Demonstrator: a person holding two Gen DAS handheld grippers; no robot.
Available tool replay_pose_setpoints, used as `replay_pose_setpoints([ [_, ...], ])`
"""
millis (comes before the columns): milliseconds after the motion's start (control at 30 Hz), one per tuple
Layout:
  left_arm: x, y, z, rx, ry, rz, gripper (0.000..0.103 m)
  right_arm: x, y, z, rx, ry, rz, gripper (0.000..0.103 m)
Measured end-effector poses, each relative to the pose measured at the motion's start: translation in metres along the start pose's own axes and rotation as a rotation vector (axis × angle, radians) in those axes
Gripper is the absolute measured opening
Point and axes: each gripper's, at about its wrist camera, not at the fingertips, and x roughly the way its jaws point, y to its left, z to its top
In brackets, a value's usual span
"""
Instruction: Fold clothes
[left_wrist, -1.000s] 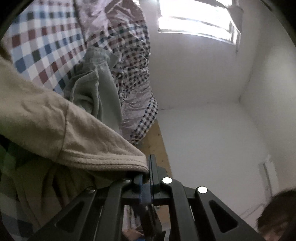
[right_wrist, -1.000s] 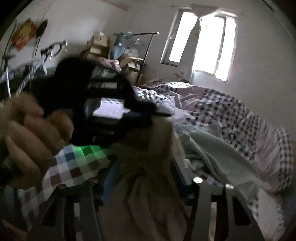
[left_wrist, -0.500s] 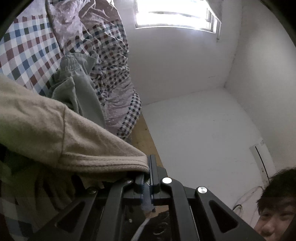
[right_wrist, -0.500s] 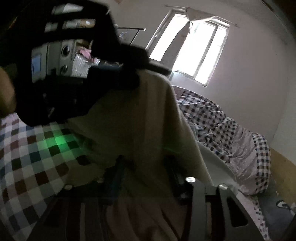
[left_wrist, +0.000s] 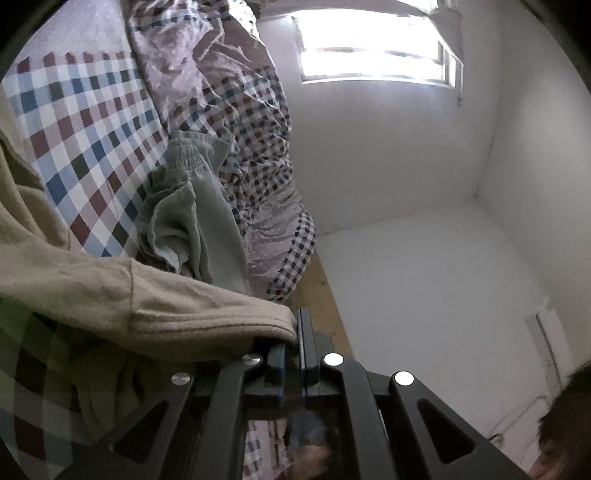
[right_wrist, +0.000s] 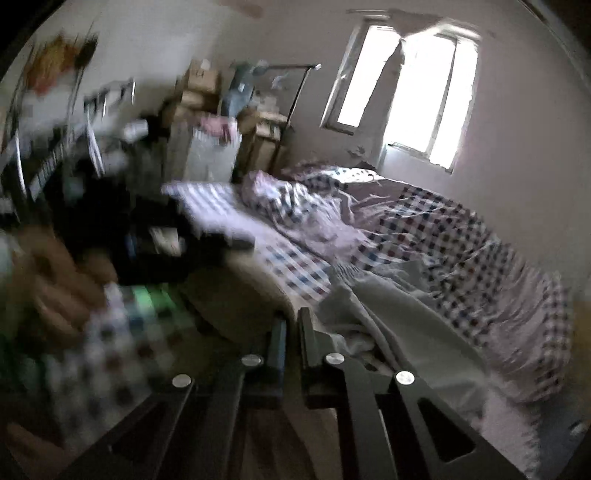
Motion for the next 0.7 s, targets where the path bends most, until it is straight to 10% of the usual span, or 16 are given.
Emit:
replay_pose_setpoints([
  [133,0.0,-0.01,-0.009,0.037,0.026,-0.018,0.011,-0.019,-0.039,0.007,0.264,-0.057,0.213,0.004],
  [267,0.004,-0.004,-0.016,0.005,0.035,-0.052,0.077,-0.008,-0.054,-0.002,0.413,0.001,0.368,0.004],
  [533,0.01,0.004,-0.029,0.001,0.102,0.075,0.078,0.017,0.004,-0.029,0.149,0.239,0.426,0.01],
  [700,0.001,0.025,-0.036,-0.033,0.11,0.226,0.076,0.009,0.025,-0.052,0.063,0.262,0.341,0.046],
])
